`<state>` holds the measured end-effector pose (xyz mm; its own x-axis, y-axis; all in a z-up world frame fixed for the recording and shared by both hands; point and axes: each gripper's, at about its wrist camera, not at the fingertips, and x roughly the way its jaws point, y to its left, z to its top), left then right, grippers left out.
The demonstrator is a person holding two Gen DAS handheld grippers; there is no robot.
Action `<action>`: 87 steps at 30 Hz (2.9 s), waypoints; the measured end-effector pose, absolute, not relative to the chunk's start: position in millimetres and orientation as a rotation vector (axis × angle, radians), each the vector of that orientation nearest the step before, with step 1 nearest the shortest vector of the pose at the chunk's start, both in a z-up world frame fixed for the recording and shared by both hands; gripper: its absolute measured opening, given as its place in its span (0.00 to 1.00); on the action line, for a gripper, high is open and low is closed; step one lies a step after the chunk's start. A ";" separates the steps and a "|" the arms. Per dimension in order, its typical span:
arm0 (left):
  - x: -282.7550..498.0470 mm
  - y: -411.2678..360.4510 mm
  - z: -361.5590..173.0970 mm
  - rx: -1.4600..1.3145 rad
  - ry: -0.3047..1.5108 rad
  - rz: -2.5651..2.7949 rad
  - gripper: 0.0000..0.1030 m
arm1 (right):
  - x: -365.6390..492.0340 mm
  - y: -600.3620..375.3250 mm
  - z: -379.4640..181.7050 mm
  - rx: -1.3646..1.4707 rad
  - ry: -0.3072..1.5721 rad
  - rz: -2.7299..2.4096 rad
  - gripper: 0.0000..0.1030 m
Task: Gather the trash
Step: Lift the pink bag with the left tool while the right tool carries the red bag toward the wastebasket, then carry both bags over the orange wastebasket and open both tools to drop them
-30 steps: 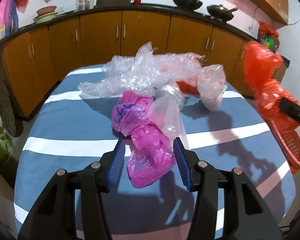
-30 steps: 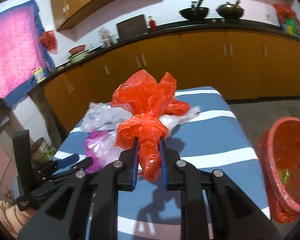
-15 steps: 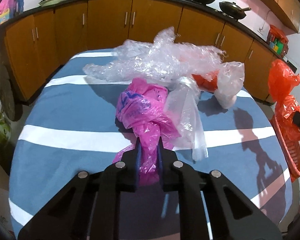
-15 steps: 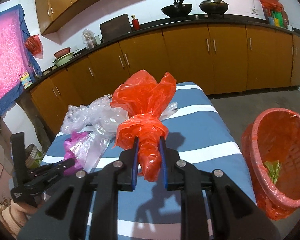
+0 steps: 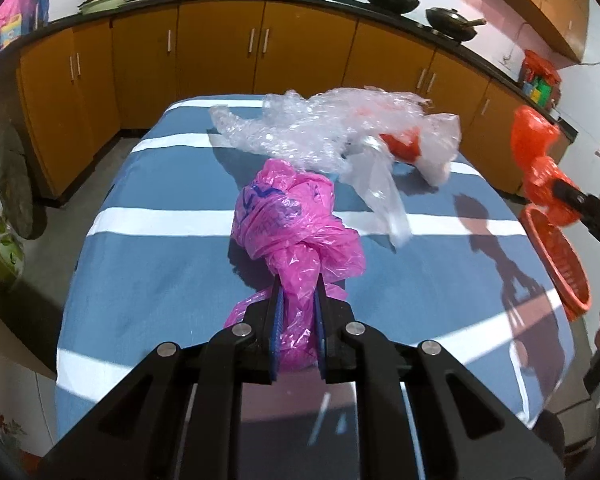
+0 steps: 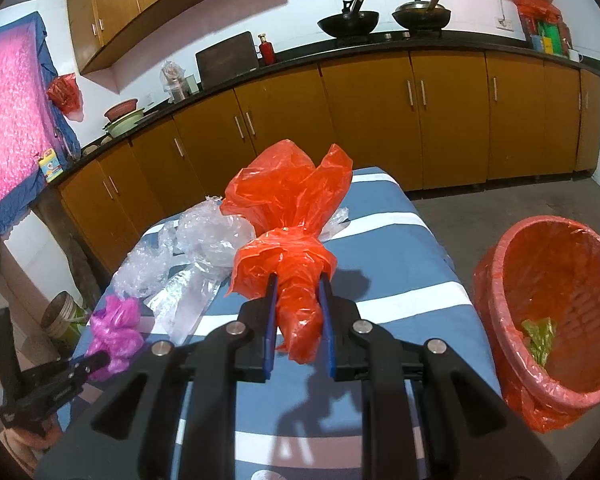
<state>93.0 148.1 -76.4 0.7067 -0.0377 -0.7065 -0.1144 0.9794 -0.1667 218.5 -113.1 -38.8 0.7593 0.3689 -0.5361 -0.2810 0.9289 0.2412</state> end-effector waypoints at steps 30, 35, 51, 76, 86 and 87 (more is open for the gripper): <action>137.1 40.1 27.7 -0.122 0.487 -0.203 0.13 | 176.4 -207.5 -7.4 0.182 0.514 0.180 0.19; 147.7 10.5 28.9 -0.117 0.485 -0.264 0.13 | 172.2 -235.2 -9.7 0.189 0.507 0.114 0.19; 181.2 -99.7 20.3 -0.078 0.522 -0.447 0.13 | 172.7 -317.3 -24.3 0.193 0.511 -0.071 0.19; 220.0 -232.1 -34.4 0.073 0.649 -0.638 0.15 | 210.3 -386.3 -65.4 0.283 0.555 -0.203 0.21; 227.9 -235.5 -49.6 0.055 0.695 -0.599 0.43 | 211.8 -397.0 -77.5 0.312 0.578 -0.220 0.32; 228.0 -234.7 -50.0 0.053 0.698 -0.595 0.43 | 210.5 -397.2 -78.3 0.315 0.579 -0.223 0.32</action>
